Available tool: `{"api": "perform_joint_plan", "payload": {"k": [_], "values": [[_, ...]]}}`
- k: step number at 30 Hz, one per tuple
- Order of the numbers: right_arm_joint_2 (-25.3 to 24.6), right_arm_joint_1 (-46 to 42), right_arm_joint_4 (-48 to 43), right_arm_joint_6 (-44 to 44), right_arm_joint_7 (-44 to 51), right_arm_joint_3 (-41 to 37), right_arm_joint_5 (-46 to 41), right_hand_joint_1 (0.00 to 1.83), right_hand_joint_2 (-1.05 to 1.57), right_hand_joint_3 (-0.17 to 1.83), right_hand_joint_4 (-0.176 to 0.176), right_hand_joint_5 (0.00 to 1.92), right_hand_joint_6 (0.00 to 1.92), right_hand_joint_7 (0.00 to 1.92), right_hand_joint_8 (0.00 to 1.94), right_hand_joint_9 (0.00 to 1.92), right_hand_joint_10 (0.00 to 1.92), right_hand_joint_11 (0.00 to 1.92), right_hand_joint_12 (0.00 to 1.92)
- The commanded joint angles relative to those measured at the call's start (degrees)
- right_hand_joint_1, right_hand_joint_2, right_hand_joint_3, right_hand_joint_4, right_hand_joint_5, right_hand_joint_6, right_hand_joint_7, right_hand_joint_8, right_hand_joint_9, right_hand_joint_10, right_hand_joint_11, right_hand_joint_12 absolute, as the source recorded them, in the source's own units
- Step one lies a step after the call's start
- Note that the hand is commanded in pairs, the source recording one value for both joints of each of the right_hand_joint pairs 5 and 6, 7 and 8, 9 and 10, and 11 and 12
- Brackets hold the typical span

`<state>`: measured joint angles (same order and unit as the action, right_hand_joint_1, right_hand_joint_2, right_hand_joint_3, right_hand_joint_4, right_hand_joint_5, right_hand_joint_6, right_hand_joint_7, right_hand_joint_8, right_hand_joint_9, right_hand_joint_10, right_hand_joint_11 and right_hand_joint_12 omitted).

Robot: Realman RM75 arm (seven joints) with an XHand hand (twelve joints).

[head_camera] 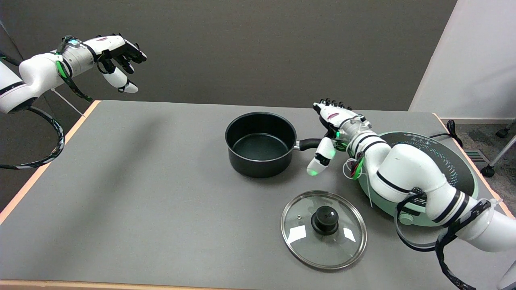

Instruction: Pick up the pot.

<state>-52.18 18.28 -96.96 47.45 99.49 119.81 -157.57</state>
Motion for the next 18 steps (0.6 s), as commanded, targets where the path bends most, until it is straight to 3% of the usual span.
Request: {"api": "perform_joint_plan", "payload": {"k": [1, 18], "values": [[-7.0, -3.5, 0.8, 14.0, -1.0, -1.5, 7.1, 1.26, -0.7, 0.94, -0.124, 0.02, 0.02, 0.02, 0.02, 0.02, 0.02, 0.02, 0.02], [-13.7, 10.4, 6.6, 17.3, -0.6, 4.6, 3.5, 1.27, -0.66, 0.89, -0.134, 0.02, 0.02, 0.02, 0.02, 0.02, 0.02, 0.02, 0.02]]}}
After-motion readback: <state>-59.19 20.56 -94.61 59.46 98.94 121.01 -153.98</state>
